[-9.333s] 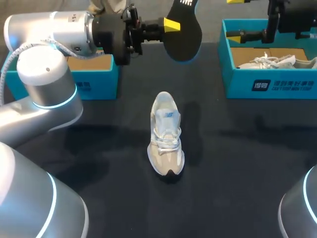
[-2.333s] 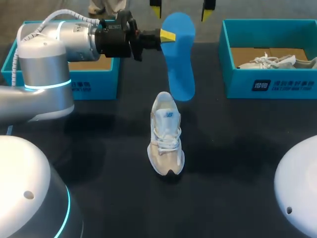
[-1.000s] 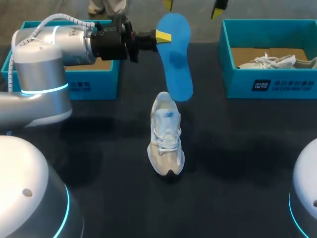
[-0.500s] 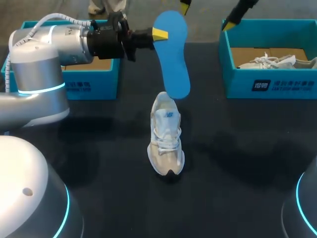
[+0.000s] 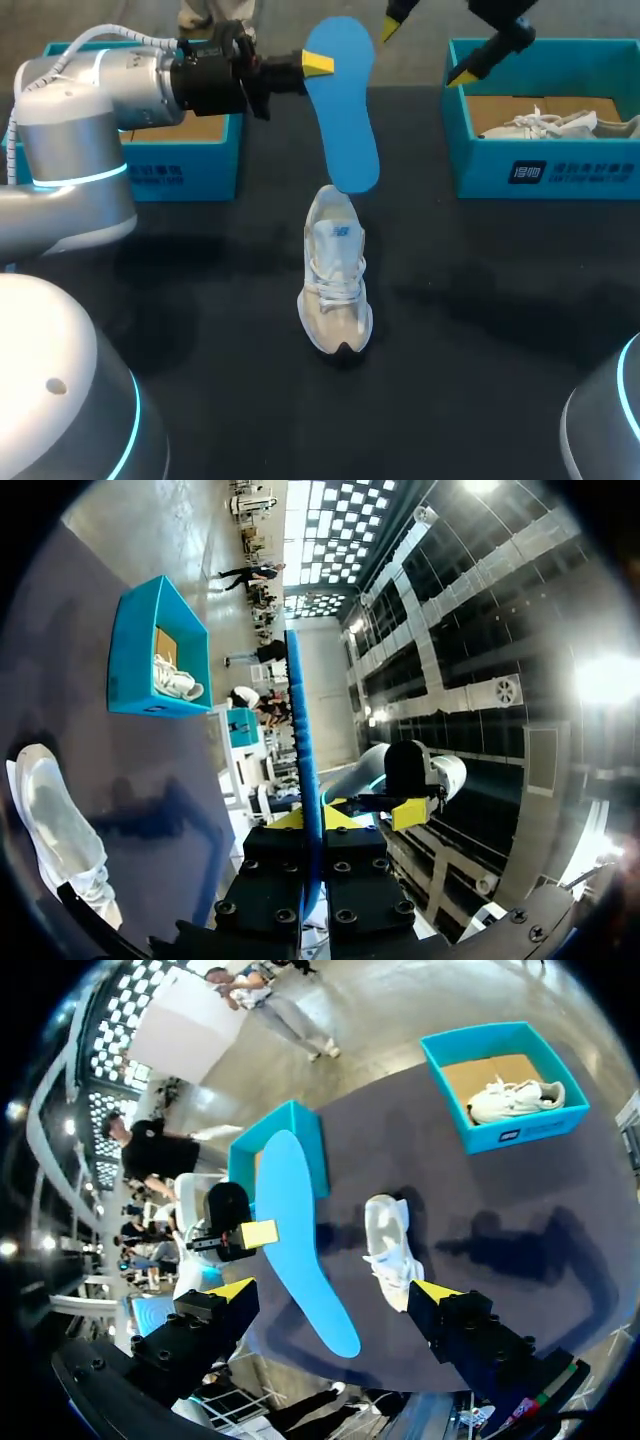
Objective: Take the shoe out of the shoebox, open the shoe tongue, remove and reinsert the insole, then place the shoe into the shoebox
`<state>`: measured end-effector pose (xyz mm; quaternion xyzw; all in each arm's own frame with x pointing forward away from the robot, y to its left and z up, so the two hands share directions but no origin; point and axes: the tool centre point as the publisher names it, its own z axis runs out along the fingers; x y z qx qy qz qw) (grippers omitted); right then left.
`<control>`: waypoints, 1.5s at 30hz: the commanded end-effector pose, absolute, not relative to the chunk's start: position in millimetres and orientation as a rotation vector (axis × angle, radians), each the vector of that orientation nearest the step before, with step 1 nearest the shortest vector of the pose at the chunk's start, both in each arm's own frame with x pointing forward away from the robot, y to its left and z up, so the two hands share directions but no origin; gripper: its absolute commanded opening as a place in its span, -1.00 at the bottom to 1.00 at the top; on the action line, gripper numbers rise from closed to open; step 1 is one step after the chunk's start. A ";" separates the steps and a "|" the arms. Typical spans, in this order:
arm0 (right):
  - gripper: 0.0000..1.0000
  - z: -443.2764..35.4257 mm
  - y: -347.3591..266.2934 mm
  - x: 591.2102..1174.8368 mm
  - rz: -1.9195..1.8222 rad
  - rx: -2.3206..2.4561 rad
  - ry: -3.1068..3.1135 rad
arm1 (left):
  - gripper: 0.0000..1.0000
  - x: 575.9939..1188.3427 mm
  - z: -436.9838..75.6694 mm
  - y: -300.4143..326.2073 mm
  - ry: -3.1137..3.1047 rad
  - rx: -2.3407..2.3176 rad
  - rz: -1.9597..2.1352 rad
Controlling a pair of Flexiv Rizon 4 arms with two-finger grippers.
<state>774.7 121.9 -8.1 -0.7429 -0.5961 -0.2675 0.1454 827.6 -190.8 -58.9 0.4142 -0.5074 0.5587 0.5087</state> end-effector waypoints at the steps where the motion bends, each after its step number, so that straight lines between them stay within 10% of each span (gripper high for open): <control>1: 1.00 -16.8 115.6 776.8 -1.240 -1.649 -1.387 | -1.00 827.1 -59.8 -188.6 -1.218 0.998 1.349; 45: 1.00 -46.7 114.2 777.7 -1.354 -1.402 -1.272 | -1.00 829.6 -55.6 -189.9 -1.238 0.965 1.338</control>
